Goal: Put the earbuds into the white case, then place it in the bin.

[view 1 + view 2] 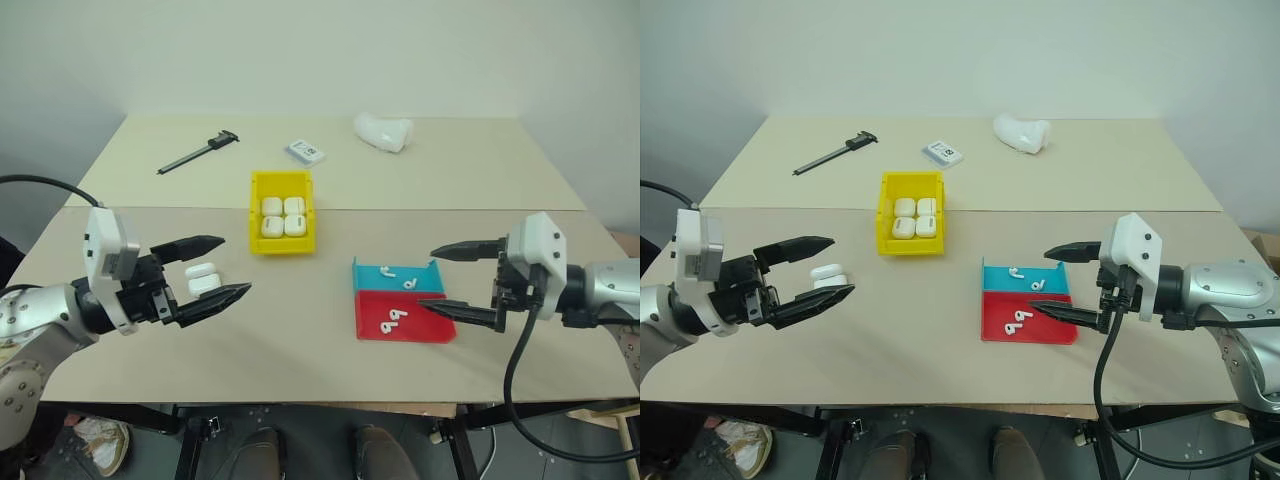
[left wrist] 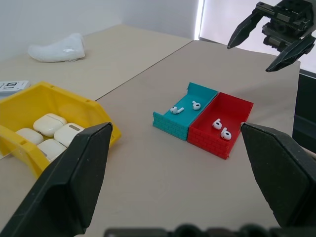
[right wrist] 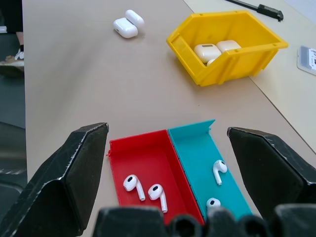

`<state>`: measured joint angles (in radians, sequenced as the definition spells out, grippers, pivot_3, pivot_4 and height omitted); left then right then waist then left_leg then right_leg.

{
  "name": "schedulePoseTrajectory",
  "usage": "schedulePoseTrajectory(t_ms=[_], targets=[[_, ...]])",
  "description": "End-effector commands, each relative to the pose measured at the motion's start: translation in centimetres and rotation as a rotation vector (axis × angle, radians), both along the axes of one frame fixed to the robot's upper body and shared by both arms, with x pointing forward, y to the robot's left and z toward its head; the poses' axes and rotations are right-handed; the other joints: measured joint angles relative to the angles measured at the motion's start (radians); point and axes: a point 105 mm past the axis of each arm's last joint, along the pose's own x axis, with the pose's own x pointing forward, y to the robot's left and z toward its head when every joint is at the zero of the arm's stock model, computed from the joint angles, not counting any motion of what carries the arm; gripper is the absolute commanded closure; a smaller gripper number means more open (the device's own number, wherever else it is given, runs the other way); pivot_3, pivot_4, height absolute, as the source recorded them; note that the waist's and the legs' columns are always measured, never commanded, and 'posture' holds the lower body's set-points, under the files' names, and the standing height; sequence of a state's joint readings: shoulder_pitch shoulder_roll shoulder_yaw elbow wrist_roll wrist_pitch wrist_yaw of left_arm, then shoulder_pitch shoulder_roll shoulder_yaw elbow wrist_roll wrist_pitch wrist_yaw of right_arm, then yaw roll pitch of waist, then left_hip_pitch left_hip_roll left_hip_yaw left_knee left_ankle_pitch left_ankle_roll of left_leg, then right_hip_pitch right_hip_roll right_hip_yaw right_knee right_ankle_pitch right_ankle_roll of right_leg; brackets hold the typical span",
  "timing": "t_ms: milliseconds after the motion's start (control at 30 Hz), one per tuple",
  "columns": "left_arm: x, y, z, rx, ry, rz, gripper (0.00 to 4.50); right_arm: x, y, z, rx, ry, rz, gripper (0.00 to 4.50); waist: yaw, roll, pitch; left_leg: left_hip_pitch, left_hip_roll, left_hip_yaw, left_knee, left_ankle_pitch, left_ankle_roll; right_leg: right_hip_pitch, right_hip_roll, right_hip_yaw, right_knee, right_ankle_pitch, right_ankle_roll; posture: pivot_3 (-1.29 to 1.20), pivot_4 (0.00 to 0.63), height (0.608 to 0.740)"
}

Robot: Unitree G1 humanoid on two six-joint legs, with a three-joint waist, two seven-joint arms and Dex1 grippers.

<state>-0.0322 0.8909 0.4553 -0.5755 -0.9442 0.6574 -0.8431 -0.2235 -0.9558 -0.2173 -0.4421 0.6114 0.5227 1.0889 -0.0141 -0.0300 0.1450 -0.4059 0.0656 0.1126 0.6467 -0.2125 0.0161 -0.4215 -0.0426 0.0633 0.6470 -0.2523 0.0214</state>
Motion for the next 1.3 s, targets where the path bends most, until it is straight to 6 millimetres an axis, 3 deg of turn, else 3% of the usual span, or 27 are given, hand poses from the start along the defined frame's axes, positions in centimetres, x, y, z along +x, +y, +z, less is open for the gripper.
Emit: schedulePoseTrajectory(t_ms=[33,300,500,700,900,1133,1300], targets=[[-0.3,0.0,1.3,-0.01,-0.062,-0.008,0.0,-0.1,0.2,1.1,0.007,-0.062,0.019,0.04,0.0,0.0,0.0,0.0,0.0,0.0,0.0,0.0,0.0,0.0,0.0,0.0,0.0,0.0,0.0,0.0,0.15,0.74],[0.3,-0.1,0.7,0.069,-0.03,0.051,0.0,0.1,0.3,1.2,0.017,-0.065,0.013,0.04,0.0,0.0,0.0,0.0,0.0,0.0,0.0,0.0,0.0,0.0,0.0,0.0,0.0,0.0,0.0,0.0,0.15,0.74],[2.3,0.8,0.2,0.269,-0.16,0.374,0.0,0.3,0.5,1.3,0.023,-0.07,0.011,0.04,0.0,0.0,0.0,0.0,0.0,-0.001,0.0,0.0,0.0,0.0,0.0,0.0,0.0,0.0,0.0,0.0,0.15,0.74],[2.5,2.6,-1.4,0.383,0.184,0.45,0.0,-0.3,0.9,1.0,0.039,-0.048,0.018,0.04,0.001,-0.001,0.0,0.0,0.0,-0.001,0.0,0.0,0.0,0.0,0.0,0.0,0.0,0.0,0.0,0.0,0.15,0.74],[3.2,4.1,-1.5,0.454,0.476,0.537,0.0,-0.3,1.4,0.6,0.069,-0.036,0.024,0.04,0.002,-0.003,0.001,0.0,-0.001,-0.001,0.0,0.0,0.0,0.0,0.0,0.0,0.0,-0.001,0.001,0.0,0.15,0.74],[5.9,5.8,-2.0,0.454,0.599,0.714,0.0,0.1,2.3,0.4,0.101,-0.043,0.039,0.04,0.0,-0.003,0.002,0.0,-0.001,-0.002,-0.001,0.0,0.0,-0.001,0.0,0.001,0.001,0.0,0.0,0.0,0.15,0.74],[6.5,5.3,-2.7,0.372,0.682,0.8,0.0,0.4,2.5,0.4,0.107,-0.041,0.053,0.04,0.0,-0.004,0.002,0.0,-0.001,-0.003,-0.001,0.0,0.0,-0.001,-0.001,0.001,0.001,0.0,0.0,0.0,0.15,0.74]])
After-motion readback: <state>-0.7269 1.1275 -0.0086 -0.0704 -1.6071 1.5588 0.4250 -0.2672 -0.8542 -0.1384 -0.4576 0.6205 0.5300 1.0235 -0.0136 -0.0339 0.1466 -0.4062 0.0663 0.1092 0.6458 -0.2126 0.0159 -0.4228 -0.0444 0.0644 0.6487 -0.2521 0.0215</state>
